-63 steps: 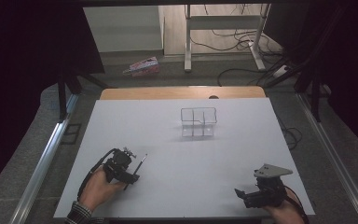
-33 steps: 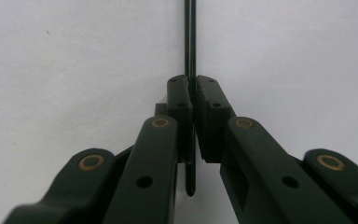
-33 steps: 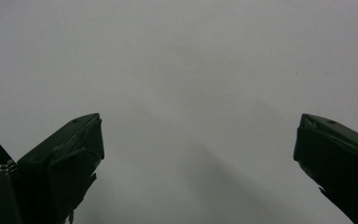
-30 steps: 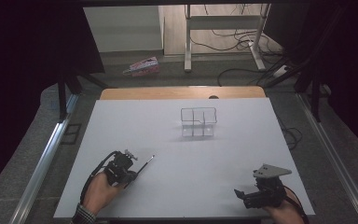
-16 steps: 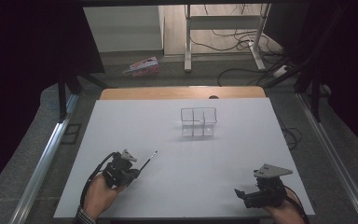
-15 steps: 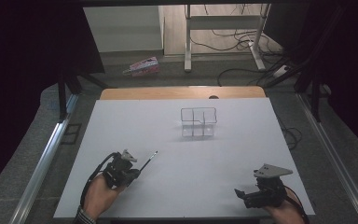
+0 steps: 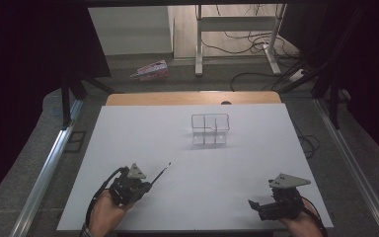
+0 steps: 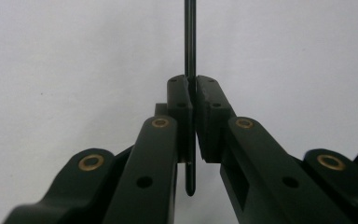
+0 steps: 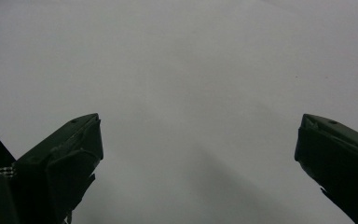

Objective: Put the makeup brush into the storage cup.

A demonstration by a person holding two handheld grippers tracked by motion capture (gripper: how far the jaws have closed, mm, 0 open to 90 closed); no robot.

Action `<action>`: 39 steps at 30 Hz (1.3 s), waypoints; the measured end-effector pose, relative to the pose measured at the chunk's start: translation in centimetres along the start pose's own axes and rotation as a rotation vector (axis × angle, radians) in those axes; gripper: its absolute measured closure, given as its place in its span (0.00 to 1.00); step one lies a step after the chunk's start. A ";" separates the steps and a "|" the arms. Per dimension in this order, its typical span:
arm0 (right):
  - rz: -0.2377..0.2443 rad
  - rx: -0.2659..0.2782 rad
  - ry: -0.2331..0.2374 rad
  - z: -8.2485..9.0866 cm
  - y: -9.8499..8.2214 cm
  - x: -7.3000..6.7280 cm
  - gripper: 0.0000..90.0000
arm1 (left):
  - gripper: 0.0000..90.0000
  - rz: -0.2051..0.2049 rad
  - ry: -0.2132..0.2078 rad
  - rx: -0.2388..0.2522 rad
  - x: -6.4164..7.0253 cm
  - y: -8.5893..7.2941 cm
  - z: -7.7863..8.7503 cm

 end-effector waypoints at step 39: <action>-0.022 0.103 0.094 0.0 1.5 -1.1 0.00 | 0.95 -0.013 -0.152 0.250 4.0 1.6 1.4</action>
Point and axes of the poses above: each handheld gripper's, and its own axes: z roughly backward along the jaws, y roughly out of its top, x roughly to its right, the point moved 6 cm from there along -z, roughly forward along the jaws, and after that the axes turned 12 degrees about y, right-handed, at the moved point
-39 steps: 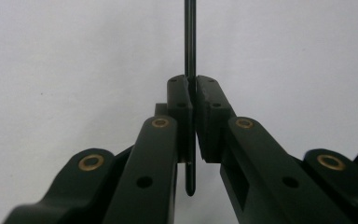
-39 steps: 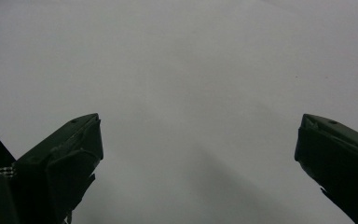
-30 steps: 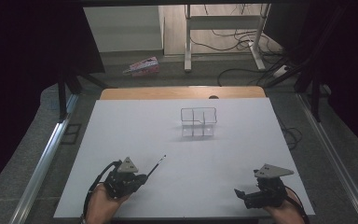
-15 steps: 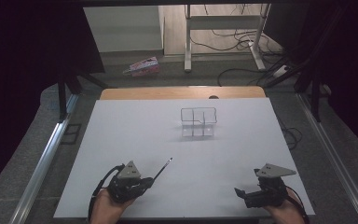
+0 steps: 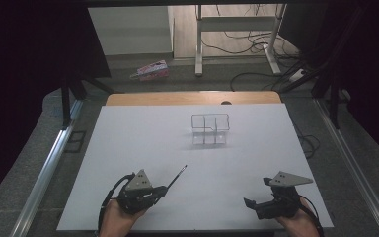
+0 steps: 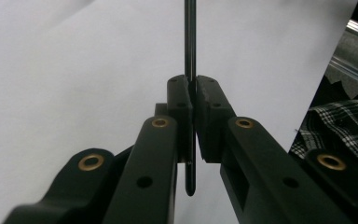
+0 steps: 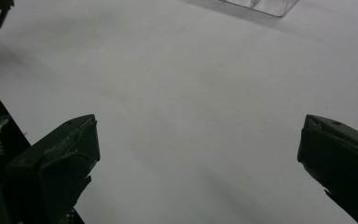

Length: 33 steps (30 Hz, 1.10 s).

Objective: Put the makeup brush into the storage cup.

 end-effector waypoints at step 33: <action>-0.061 0.139 0.223 -3.7 5.3 -3.1 0.00 | 0.95 0.038 -0.123 0.074 1.5 1.6 -1.7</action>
Point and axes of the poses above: each handheld gripper's, and its own axes: z roughly backward along the jaws, y roughly out of its top, x roughly to its right, the point moved 6 cm from there along -z, roughly forward along the jaws, and after that the axes turned 12 degrees about y, right-handed, at the moved point
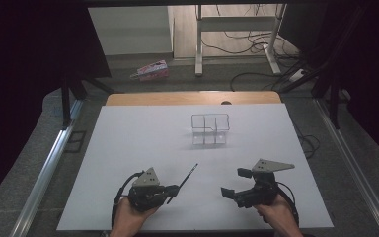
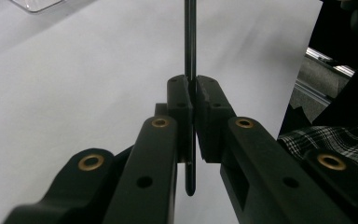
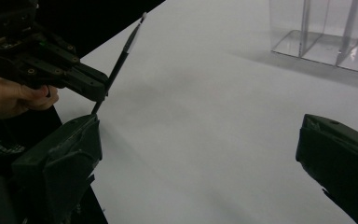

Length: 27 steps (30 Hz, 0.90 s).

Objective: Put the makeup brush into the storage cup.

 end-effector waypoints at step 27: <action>-0.095 0.035 0.108 -4.0 2.2 -0.9 0.05 | 0.95 0.032 -0.043 0.027 0.7 0.6 -0.7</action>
Point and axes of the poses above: each handheld gripper's, and its own axes: z roughly backward along the jaws, y roughly out of its top, x roughly to its right, the point moved 6 cm from there along -z, roughly forward along the jaws, and after that the axes turned 12 degrees about y, right-handed, at the moved point
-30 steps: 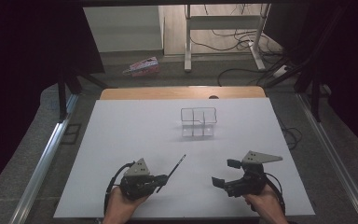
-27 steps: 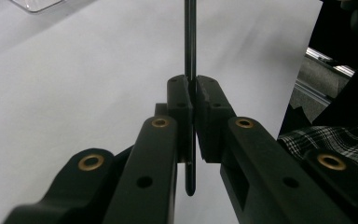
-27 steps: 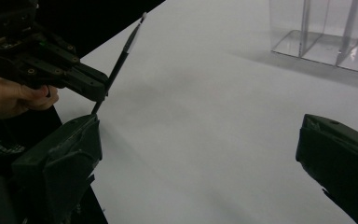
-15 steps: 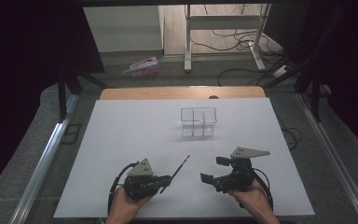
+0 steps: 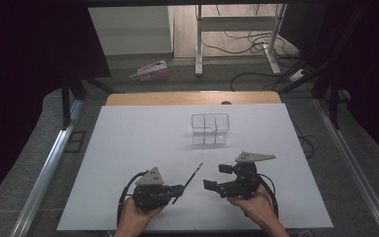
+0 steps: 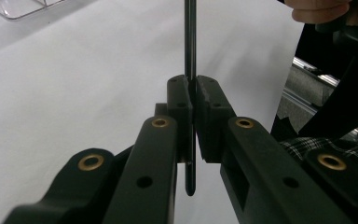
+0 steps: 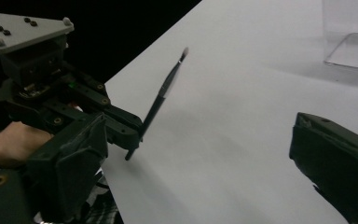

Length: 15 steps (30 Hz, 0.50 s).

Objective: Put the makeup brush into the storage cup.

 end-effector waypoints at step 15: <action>-0.044 0.005 0.077 -1.7 0.8 -0.4 0.36 | 0.95 0.015 -0.014 0.019 0.3 0.2 -0.2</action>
Point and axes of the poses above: each handheld gripper's, and its own axes: z roughly backward along the jaws, y roughly out of its top, x roughly to its right, the point moved 6 cm from there along -z, roughly forward along the jaws, and after that the axes turned 12 degrees about y, right-handed, at the moved point
